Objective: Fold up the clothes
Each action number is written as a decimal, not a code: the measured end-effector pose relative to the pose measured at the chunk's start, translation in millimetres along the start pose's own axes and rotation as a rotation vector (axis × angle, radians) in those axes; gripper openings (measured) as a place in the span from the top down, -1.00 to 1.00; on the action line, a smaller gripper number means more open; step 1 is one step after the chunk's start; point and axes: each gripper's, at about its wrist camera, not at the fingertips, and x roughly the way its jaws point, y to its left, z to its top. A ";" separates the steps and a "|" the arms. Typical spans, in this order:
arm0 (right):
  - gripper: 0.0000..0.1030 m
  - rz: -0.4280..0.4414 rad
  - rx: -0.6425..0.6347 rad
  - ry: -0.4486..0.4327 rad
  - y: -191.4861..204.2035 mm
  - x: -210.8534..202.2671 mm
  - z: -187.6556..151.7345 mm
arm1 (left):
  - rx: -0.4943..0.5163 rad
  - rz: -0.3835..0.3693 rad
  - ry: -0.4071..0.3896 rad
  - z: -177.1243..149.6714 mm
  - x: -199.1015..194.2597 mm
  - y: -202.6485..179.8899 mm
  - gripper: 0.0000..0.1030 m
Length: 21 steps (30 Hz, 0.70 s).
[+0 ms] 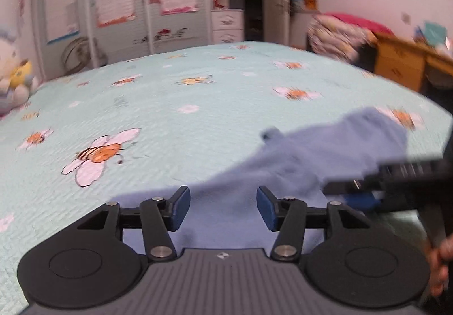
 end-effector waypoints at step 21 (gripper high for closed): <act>0.81 -0.005 0.024 0.003 -20.4 -25.7 -11.4 | -0.026 -0.018 0.100 -17.9 30.0 28.0 -0.06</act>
